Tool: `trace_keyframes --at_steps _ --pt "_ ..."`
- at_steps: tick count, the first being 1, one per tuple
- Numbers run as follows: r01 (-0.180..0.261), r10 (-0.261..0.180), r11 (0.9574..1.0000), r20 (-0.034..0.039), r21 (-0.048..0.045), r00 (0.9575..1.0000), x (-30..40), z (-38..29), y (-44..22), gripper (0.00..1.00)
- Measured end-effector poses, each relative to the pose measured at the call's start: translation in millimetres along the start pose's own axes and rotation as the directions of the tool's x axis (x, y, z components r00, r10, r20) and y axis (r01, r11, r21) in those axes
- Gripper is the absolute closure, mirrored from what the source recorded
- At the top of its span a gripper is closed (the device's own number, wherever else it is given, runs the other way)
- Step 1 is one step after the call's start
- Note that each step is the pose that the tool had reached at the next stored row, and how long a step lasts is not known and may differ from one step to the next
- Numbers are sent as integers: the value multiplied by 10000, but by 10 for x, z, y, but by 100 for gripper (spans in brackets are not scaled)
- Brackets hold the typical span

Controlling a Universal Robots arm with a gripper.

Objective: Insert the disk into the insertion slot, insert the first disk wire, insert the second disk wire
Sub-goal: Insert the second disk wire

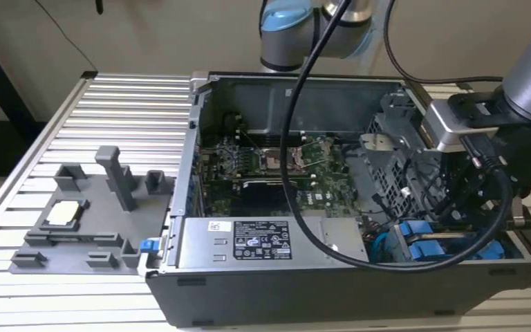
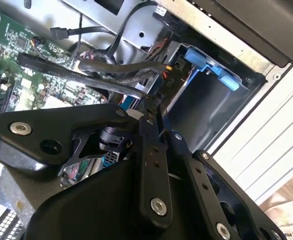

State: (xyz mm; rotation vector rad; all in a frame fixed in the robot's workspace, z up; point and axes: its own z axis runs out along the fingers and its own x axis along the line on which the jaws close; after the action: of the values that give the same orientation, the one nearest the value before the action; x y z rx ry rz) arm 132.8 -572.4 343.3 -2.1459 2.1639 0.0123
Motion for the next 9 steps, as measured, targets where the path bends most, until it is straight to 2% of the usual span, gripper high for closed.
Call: trace_keyframes --at_steps 9 --pt "-25 25 10000 6 -3 10000 11 22 -5 84"
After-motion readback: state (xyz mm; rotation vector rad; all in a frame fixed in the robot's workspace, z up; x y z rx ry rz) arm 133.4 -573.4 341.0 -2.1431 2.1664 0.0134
